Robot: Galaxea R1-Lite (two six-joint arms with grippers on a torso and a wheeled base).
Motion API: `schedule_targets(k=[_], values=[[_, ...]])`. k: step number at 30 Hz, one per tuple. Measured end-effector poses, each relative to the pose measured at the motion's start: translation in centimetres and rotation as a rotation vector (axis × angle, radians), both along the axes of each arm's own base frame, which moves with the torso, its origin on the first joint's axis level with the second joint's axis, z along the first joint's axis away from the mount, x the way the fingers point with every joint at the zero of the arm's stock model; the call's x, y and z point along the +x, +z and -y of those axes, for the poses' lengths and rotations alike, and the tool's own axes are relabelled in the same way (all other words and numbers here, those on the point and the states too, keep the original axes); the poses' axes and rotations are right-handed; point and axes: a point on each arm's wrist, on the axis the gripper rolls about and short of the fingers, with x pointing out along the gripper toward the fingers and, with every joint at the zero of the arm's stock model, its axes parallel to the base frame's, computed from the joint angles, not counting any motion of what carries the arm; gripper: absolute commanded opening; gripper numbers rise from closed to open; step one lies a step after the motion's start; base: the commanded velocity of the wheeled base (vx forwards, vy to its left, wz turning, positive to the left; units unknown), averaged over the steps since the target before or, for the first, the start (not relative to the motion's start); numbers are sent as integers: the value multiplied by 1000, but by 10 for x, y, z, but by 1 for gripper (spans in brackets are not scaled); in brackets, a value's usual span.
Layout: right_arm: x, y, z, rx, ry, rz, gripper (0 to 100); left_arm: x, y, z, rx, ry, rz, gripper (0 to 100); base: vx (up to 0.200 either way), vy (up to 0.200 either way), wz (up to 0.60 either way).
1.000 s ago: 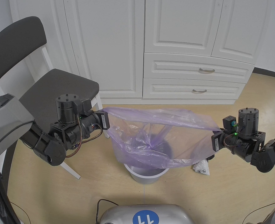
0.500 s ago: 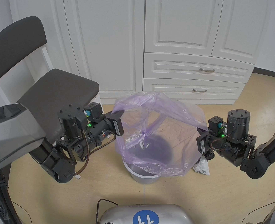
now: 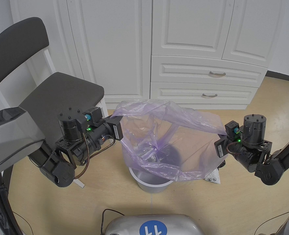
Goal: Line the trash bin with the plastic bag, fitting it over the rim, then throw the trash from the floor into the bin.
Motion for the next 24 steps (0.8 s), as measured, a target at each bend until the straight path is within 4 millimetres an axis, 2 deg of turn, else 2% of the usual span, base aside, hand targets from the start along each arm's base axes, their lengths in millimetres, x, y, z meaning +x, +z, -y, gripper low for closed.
schedule_targets(k=[8, 17, 24], values=[[10, 11, 2, -9, -157, 86, 0, 16, 15, -16, 33, 168, 72, 0, 0, 0, 0], [15, 13, 10, 3, -166, 102, 0, 23, 26, -28, 19, 205, 125, 0, 0, 0, 0], [17, 13, 16, 2, -154, 115, 0, 28, 26, -30, 5, 212, 155, 0, 0, 0, 0]])
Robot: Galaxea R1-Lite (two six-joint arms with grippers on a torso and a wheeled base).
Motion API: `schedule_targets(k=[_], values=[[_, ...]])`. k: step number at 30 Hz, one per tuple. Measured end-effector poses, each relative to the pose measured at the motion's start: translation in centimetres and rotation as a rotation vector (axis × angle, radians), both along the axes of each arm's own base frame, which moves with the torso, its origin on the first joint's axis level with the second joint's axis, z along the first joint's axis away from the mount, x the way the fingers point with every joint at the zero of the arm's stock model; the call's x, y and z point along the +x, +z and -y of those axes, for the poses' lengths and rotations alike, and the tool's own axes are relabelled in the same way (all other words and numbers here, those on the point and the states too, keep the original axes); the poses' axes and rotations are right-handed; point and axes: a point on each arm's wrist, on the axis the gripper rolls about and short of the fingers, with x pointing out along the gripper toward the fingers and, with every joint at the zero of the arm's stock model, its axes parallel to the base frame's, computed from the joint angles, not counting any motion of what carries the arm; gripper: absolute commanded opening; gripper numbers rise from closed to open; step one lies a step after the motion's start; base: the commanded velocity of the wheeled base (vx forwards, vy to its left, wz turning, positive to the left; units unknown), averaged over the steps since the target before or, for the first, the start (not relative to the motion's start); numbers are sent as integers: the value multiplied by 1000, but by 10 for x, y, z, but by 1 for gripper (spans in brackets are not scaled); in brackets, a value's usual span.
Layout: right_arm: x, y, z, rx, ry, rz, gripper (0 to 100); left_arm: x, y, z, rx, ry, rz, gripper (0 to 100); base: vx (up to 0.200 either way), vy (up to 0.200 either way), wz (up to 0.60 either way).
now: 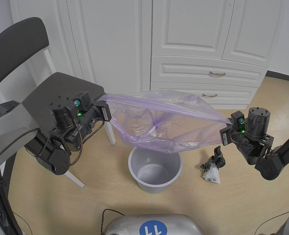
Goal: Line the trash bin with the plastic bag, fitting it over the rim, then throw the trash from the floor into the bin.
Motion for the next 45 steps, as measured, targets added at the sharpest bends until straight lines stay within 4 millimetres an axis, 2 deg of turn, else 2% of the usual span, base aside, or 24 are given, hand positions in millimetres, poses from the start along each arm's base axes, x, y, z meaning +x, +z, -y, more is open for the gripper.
schedule_targets(k=[12, 18, 25, 38, 45], values=[[-1, -4, 8, -32, 3, -12, 0, 2, -6, 0, 7, 6, -10, 0, 0, 0, 0], [-3, -1, 7, -5, 92, 47, 0, 0, -7, 2, 2, -7, 16, 0, 0, 0, 0], [-4, 0, 6, -4, 188, 135, 0, -7, -14, 7, 24, -103, 33, 0, 0, 0, 0], [7, -19, 2, -24, 289, 179, 0, -9, -39, 21, 49, -201, -29, 0, 0, 0, 0], [10, -36, -18, 29, 344, 123, 0, -6, -53, 27, 32, -240, -82, 0, 0, 0, 0]])
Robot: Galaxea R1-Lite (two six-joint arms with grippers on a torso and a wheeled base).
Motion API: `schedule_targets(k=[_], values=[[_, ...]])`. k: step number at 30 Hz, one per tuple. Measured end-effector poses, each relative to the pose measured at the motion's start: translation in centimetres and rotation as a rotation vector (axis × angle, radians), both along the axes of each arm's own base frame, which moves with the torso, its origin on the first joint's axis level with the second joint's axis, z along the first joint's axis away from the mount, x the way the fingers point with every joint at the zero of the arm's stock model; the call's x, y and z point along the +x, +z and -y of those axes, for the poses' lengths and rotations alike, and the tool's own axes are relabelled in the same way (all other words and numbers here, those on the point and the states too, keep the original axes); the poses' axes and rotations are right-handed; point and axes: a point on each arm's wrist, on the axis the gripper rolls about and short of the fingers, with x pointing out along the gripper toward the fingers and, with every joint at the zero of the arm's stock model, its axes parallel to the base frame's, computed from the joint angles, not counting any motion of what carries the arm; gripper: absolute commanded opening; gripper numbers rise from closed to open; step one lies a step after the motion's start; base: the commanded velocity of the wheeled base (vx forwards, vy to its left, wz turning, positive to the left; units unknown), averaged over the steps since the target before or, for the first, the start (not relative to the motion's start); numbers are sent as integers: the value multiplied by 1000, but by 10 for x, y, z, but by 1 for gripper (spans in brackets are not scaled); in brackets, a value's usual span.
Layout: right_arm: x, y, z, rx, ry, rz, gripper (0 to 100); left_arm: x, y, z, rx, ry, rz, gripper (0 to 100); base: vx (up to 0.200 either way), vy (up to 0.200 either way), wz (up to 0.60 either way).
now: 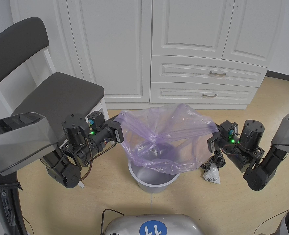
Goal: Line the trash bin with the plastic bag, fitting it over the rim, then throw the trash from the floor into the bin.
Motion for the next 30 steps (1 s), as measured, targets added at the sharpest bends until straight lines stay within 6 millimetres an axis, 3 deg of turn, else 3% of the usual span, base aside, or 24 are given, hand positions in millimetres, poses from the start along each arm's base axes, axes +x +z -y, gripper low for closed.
schedule_targets(k=[7, 13, 20, 30], values=[[5, -17, -21, 90, 40, -154, 0, 5, -13, 4, -46, -10, -140, 0, 0, 0, 0], [12, -26, -27, 147, 12, -347, 0, 19, -14, 8, -173, 7, -316, 0, 0, 0, 0], [20, -19, -29, 228, -27, -502, 0, 29, -9, 9, -235, 18, -374, 0, 0, 0, 0], [1, 10, -39, 325, 51, -702, 0, 14, -1, 4, -192, -61, -519, 0, 0, 0, 0]])
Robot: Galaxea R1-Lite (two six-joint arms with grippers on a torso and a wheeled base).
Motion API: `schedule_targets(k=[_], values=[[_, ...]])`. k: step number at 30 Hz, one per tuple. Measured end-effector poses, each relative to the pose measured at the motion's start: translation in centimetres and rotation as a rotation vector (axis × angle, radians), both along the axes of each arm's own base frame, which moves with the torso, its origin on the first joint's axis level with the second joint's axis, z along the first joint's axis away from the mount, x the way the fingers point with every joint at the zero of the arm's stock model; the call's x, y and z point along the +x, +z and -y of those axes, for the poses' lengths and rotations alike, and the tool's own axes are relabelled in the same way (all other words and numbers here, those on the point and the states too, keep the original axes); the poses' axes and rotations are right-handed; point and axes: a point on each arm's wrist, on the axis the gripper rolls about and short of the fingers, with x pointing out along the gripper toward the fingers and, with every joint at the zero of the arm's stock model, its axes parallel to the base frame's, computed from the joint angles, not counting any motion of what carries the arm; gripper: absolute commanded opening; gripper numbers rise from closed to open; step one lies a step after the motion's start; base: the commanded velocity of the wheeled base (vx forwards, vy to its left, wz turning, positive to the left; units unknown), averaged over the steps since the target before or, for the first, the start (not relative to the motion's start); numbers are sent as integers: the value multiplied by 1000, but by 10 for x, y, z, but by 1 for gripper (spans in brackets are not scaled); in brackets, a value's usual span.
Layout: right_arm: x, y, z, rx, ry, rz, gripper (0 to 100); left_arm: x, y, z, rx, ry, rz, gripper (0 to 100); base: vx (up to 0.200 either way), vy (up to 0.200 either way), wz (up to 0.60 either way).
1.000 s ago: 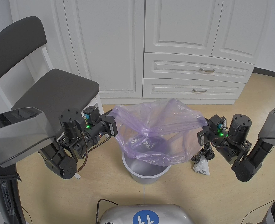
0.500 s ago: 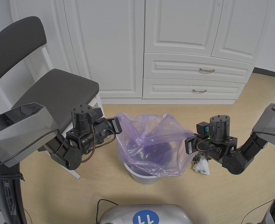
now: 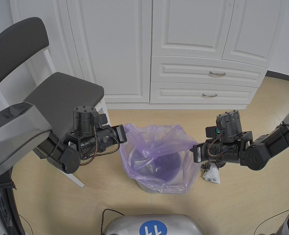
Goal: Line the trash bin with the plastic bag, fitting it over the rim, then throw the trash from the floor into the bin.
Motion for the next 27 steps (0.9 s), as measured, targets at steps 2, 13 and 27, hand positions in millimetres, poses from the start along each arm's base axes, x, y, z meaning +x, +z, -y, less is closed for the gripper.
schedule_targets(k=[2, 13, 27], values=[[-5, 7, -5, 21, 18, -1, 0, -6, 5, -4, 7, -27, -33, 0, 0, 0, 0], [-15, 5, -40, 129, 102, -84, 0, -16, 25, -23, 80, -55, -79, 0, 0, 0, 0], [25, -28, -31, 110, 49, -222, 0, 13, 6, -21, 0, 8, -164, 0, 0, 0, 0]])
